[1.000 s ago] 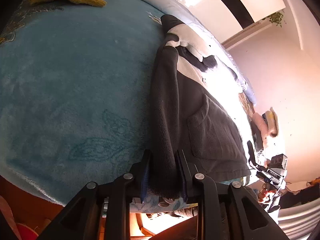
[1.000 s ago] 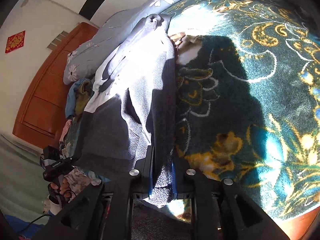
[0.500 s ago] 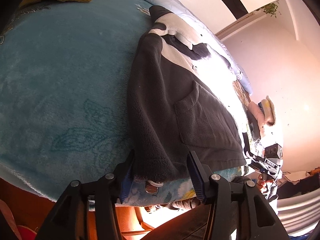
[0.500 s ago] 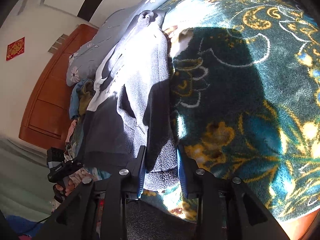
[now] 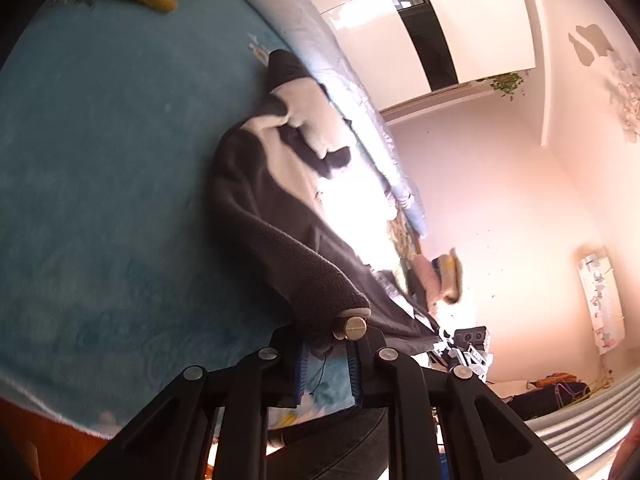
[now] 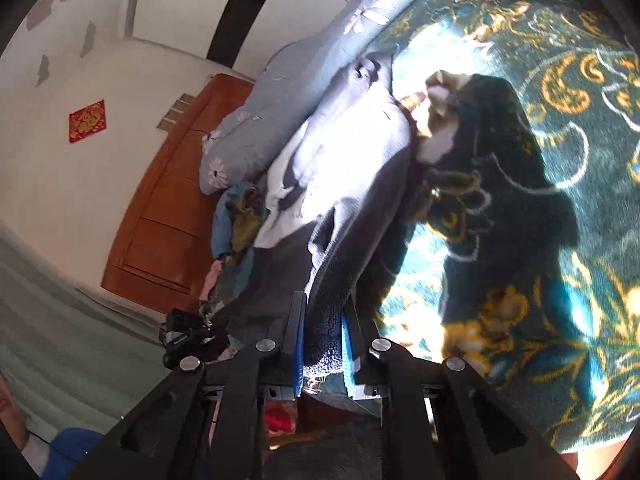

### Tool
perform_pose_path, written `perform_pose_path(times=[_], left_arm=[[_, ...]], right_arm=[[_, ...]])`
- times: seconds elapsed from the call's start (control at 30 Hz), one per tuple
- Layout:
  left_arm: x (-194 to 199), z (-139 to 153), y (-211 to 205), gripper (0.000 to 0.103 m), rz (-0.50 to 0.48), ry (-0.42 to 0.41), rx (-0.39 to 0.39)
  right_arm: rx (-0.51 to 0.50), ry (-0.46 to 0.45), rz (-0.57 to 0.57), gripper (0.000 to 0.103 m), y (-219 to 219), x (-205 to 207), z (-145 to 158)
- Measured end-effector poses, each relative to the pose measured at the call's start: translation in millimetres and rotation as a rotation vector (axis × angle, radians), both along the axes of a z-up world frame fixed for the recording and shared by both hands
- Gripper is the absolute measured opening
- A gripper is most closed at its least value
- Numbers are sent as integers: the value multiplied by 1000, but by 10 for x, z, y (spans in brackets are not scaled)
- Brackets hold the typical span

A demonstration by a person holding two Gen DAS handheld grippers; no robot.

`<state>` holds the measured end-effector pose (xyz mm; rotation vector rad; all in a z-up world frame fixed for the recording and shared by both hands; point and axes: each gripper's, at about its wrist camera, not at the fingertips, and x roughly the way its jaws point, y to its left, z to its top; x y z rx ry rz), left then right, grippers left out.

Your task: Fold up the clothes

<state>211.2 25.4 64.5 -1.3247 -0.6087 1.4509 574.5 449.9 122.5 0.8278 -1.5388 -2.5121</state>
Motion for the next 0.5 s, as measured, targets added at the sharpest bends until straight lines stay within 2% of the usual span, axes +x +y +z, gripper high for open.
perform_pose_path(times=[0.1, 0.23, 0.33, 0.5], left_arm=[[-345, 233, 217, 17, -1, 1, 47], [-891, 490, 605, 18, 2, -2, 64], [-1337, 558, 951, 17, 16, -12, 35], [-2049, 575, 1546, 17, 50, -35, -17]], right_arm=[[-16, 52, -19, 16, 193, -243, 228], [3, 59, -43, 16, 509, -697, 503], [-16, 51, -79, 16, 853, -1042, 624], [-58, -12, -121, 16, 1395, -1714, 640]])
